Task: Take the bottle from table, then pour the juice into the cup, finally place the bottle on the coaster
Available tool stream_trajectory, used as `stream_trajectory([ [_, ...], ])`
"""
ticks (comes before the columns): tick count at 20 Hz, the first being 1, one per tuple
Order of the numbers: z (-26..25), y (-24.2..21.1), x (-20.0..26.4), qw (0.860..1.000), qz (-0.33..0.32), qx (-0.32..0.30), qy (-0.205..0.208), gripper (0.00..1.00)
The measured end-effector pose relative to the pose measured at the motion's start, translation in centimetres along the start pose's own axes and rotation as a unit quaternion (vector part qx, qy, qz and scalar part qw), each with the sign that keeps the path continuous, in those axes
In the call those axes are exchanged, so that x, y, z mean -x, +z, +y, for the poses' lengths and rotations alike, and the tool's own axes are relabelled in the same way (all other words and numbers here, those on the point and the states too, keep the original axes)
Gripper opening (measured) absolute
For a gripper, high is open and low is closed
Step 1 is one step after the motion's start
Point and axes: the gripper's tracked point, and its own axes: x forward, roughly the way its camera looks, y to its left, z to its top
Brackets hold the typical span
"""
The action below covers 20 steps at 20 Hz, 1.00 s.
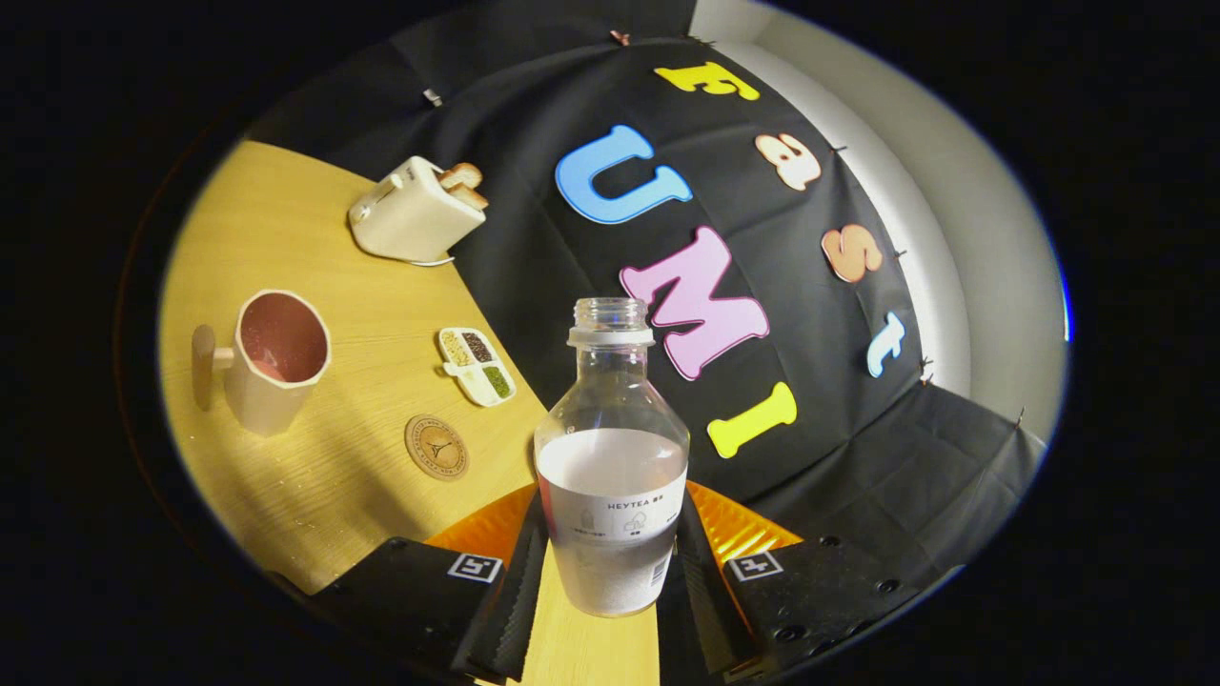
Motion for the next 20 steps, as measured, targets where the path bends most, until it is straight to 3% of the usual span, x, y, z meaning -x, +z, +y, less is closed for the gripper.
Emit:
stream_trajectory([
  [11,6.3,2.3,0.2,0.988,-0.042,0.146,0.041,0.70],
  [20,9.0,2.8,-0.7,0.967,-0.067,0.242,0.048,0.70],
])
